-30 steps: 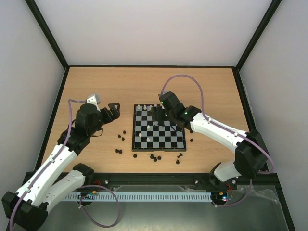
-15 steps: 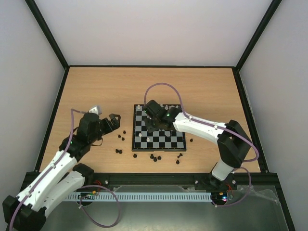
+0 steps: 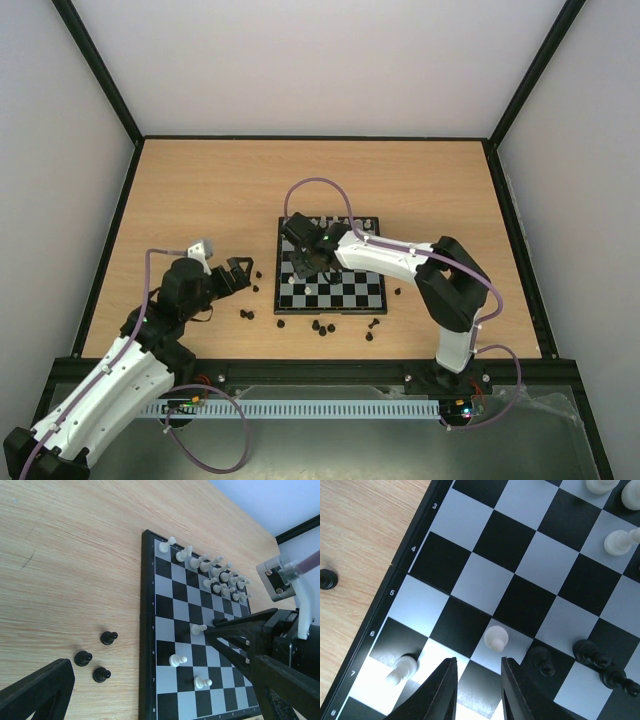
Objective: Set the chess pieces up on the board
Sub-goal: Pick up the chess piece from the chessboard.
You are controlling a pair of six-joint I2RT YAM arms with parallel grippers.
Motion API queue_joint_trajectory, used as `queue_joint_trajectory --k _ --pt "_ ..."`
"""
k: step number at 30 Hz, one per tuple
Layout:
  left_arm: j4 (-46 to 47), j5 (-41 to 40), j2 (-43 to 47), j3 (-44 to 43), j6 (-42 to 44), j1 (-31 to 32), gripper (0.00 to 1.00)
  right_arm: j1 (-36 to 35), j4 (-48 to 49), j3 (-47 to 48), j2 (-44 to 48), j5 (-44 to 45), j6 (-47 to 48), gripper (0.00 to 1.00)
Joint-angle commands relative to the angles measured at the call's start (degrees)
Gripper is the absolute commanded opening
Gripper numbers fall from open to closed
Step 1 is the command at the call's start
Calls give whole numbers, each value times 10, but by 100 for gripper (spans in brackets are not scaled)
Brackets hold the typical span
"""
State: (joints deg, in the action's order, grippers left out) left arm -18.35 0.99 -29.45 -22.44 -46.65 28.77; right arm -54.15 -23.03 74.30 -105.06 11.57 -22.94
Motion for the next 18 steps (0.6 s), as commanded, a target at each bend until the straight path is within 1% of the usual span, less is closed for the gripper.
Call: queue_joint_trajectory --k 1,7,18 --pt "-9 -1 3 -12 6 4 100 -3 -40 27 -16 30 -1 25" --pt "-9 -2 4 -12 8 5 99 -3 -49 40 -37 52 1 25" --pt "-8 -5 -5 -18 13 5 99 -1 -48 42 -57 38 4 17"
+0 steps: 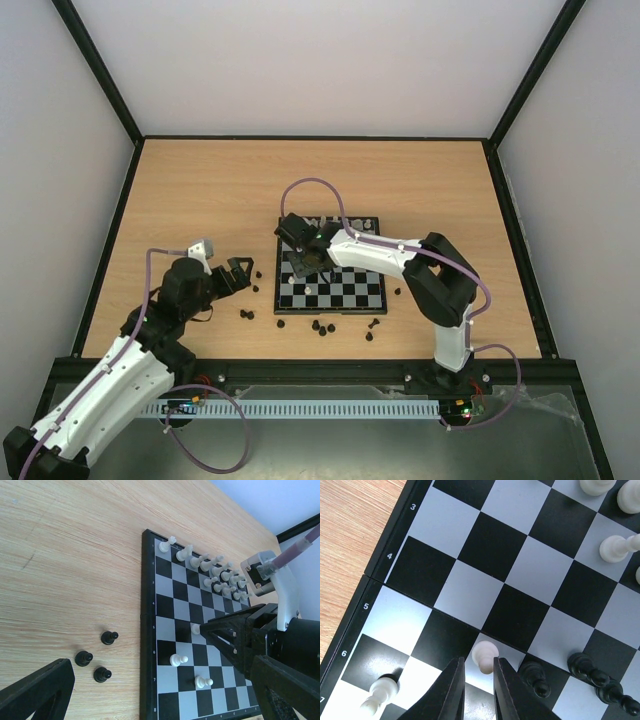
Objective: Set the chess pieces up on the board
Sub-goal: Pick up the chess piece from the chessboard, then place the chess piece on the chessboard.
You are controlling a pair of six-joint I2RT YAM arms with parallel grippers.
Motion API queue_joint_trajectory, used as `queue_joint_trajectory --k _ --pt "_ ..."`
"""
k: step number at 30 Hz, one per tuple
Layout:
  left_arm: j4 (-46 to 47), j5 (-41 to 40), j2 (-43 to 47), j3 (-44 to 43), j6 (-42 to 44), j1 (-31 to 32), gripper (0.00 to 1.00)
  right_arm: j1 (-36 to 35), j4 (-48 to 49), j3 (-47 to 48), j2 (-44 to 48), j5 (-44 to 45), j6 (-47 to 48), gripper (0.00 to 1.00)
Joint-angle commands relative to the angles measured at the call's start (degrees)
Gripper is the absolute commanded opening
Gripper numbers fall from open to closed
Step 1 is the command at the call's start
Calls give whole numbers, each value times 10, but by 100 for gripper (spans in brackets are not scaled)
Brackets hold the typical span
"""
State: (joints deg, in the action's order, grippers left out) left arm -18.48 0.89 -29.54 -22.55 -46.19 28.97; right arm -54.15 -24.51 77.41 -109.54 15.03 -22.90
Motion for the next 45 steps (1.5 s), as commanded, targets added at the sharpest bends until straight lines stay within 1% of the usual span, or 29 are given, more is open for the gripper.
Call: queue_joint_trajectory --k 1,5,10,13,16,22,28,35,45 --pt "-7 -4 -5 -16 8 3 99 -1 -33 11 -14 4 2 17" --pt "-4 -4 -5 -16 8 2 99 1 -31 11 -23 -2 4 13" --pt "-3 -4 -5 -16 10 3 99 5 -32 14 -31 -6 3 13" --pt "1 -3 -9 -15 11 3 99 7 -29 13 -28 -9 3 7" --pt "5 -1 -14 -14 12 3 99 11 -27 14 -22 -6 2 4" --pt "13 0 -26 -14 17 3 100 41 -33 35 -12 -12 -2 3" --pt "20 1 -35 -15 19 4 100 81 -46 78 -31 -11 1 3" --pt "19 -2 -35 -14 21 4 100 88 -65 122 -69 -9 12 3" --pt "14 -4 -34 -18 24 4 99 94 -70 130 -109 -9 14 3"
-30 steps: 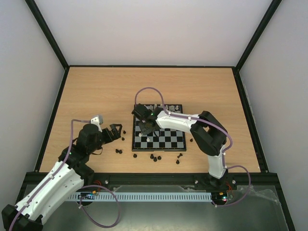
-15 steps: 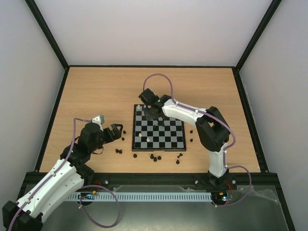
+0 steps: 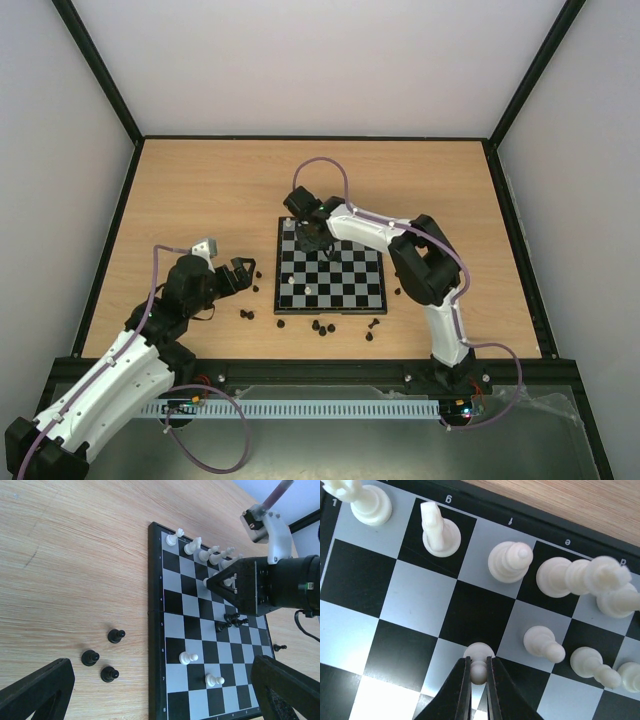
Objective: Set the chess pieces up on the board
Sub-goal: Place the chess piece on the chessboard.
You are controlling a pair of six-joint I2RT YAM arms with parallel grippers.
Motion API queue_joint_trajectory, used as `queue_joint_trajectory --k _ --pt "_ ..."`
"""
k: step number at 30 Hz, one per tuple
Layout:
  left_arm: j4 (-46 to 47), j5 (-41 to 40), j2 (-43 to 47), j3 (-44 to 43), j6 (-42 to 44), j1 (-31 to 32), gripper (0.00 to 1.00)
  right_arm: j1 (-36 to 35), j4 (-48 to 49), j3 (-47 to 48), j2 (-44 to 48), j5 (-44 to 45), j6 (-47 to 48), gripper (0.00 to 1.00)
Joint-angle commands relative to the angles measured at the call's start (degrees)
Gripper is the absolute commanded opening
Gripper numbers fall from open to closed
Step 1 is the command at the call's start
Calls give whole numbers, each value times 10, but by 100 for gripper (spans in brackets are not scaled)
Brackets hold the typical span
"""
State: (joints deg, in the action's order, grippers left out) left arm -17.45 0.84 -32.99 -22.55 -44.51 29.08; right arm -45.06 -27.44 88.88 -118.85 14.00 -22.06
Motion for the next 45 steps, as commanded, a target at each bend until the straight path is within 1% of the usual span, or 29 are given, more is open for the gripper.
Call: queue_joint_trajectory --k 1,22,25,29,35,37,39,41,45 --pt "4 -3 0 -19 8 3 99 3 -40 16 -17 2 6 3" --pt "17 -4 -19 -20 7 3 100 11 -37 58 -56 0 12 5" --pt "18 -2 -24 -22 7 3 99 11 -39 57 -56 -3 12 8" --pt "15 -2 -28 -25 9 4 100 12 -31 38 -26 -11 12 18" --pt "4 -7 -33 -35 12 4 100 11 -17 2 41 -36 12 23" --pt "5 -6 -38 -37 13 5 99 10 -8 -14 72 -47 11 27" --pt "5 -6 -49 -43 16 6 100 10 3 -34 108 -61 10 33" --pt "4 -8 -68 -50 18 7 99 9 16 -65 153 -72 12 44" --pt "26 25 -117 -58 29 7 99 9 28 -129 244 -75 -2 73"
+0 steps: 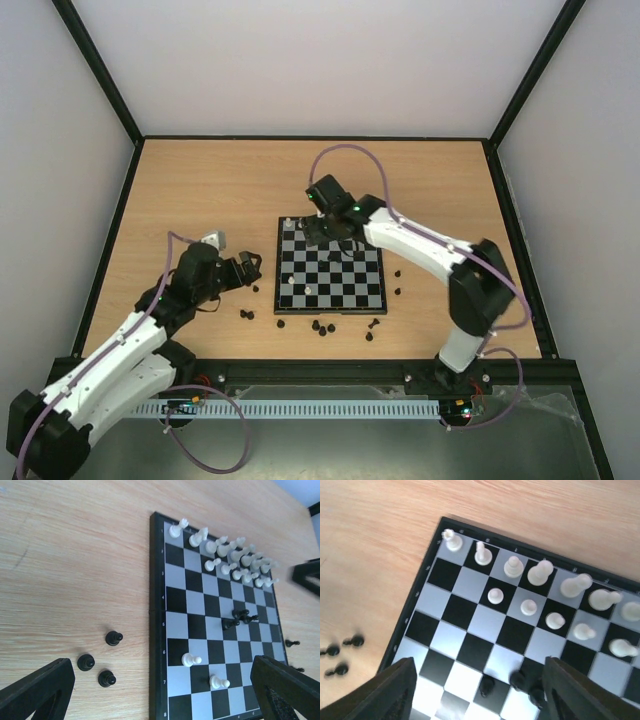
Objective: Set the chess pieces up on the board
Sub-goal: Place the chess piece on the chessboard, then pick up the chess piece from the chessboard.
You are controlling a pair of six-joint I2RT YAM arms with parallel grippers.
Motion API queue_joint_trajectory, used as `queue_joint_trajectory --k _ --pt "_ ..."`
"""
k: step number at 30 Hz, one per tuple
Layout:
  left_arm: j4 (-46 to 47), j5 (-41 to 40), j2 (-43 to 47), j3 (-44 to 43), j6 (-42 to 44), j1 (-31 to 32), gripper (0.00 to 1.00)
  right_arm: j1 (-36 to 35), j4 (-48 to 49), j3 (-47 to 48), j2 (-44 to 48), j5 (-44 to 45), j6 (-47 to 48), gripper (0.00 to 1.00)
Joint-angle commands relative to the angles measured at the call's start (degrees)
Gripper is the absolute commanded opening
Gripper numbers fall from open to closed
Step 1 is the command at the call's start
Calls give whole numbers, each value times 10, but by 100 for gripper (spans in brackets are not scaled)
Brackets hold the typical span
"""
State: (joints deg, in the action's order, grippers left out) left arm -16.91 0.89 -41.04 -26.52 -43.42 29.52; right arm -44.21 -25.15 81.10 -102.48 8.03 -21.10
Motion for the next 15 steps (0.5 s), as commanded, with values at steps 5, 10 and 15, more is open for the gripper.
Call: queue_joint_trajectory --k 5,10,15 --pt "10 34 -157 -69 51 22 100 0 76 -179 214 -57 -45 99" --pt "-37 -20 -266 -144 69 96 99 -1 122 -277 311 -54 -78 99" --pt "-77 -56 -336 -184 67 147 98 -1 112 -326 377 -7 -74 98"
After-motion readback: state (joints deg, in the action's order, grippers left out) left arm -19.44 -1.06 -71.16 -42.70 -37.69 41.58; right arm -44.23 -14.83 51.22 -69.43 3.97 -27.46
